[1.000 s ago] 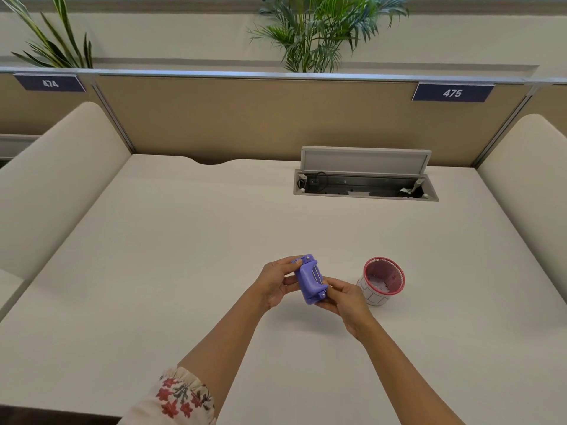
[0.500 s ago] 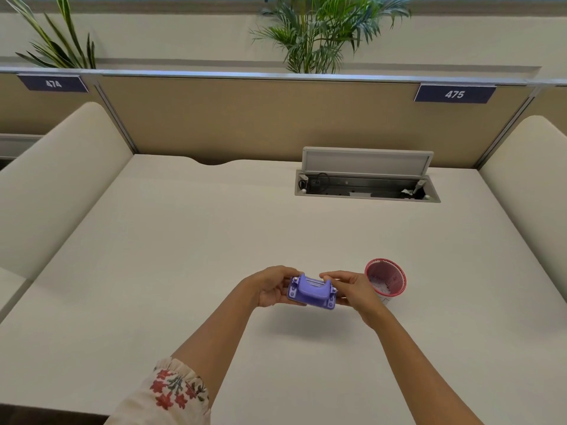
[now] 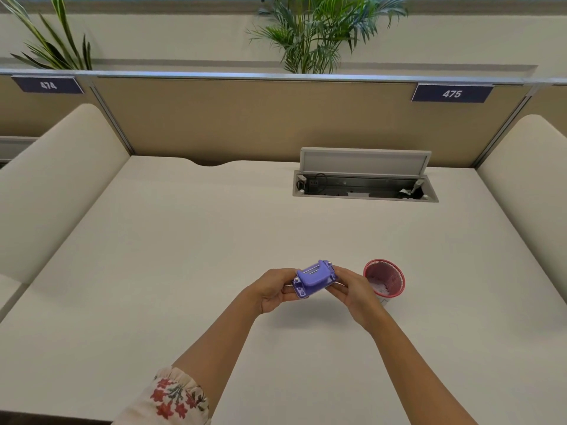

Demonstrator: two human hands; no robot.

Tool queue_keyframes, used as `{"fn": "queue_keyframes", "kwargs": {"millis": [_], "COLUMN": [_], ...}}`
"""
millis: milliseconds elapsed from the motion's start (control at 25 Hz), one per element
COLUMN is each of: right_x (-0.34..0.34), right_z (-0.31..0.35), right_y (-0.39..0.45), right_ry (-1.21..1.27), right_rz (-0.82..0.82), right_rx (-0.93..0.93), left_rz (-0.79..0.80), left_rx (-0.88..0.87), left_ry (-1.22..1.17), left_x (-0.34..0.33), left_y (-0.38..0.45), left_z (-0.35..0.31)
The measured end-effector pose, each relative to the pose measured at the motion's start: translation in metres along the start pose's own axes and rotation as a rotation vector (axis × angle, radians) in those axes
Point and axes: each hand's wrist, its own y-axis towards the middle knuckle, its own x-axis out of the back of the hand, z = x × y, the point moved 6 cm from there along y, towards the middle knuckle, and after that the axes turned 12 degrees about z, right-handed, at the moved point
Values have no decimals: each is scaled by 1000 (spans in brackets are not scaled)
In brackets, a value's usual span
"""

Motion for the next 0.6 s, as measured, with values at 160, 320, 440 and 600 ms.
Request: {"fn": "queue_keyframes", "kwargs": {"millis": [160, 320, 440, 600], "right_x": [-16, -9, -5, -6], "right_z": [-1, -3, -8, -6], "right_y": [1, 1, 1, 3], "right_ry": [-34, -124, -175, -197], "right_rz": [116, -71, -79, -67], "right_rx": [41, 29, -10, -5], "left_rz": [-16, 83, 128, 100], "left_rx": [-65, -10, 44, -8], "left_ry": [-32, 121, 297, 338], "left_x": [-2, -8, -8, -8], "left_y": [2, -3, -6, -3], "left_z": [-2, -6, -6, 1]}}
